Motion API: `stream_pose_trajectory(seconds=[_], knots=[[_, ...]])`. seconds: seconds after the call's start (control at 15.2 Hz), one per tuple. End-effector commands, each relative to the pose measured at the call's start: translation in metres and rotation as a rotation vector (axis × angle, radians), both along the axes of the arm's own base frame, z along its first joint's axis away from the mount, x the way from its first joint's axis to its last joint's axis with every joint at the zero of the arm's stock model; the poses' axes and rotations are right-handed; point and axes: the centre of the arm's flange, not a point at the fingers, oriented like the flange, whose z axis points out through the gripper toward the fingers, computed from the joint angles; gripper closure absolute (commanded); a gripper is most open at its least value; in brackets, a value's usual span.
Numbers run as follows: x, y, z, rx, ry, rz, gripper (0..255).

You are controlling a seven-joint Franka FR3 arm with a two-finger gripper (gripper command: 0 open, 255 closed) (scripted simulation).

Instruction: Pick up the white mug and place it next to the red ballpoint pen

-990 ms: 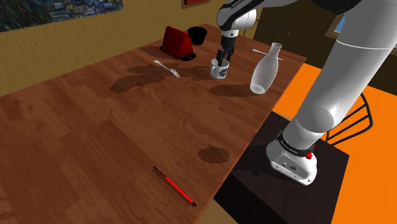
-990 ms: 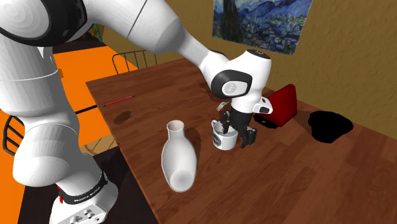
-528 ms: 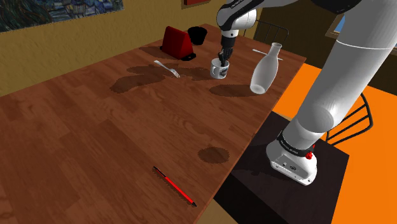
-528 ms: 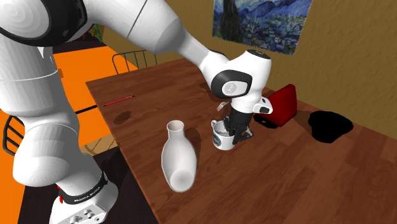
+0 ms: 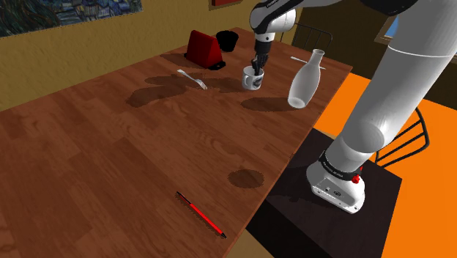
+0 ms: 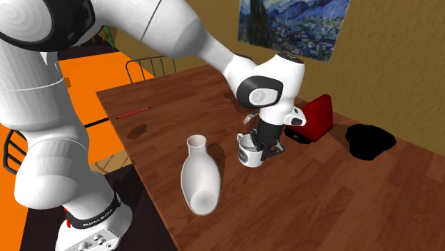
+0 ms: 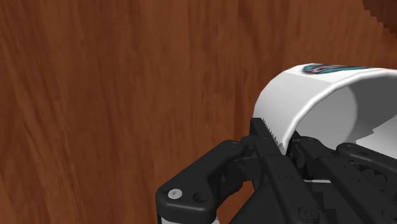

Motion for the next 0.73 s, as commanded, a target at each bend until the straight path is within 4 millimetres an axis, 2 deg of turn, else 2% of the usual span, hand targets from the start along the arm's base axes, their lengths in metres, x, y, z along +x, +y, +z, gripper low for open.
stream_pose_trajectory(seconds=[0.0, 0.66], knots=[[0.0, 0.0, 0.01, 0.0, 0.0, 0.0, 255], [0.0, 0.0, 0.062, 0.0, 0.0, 0.0, 255]])
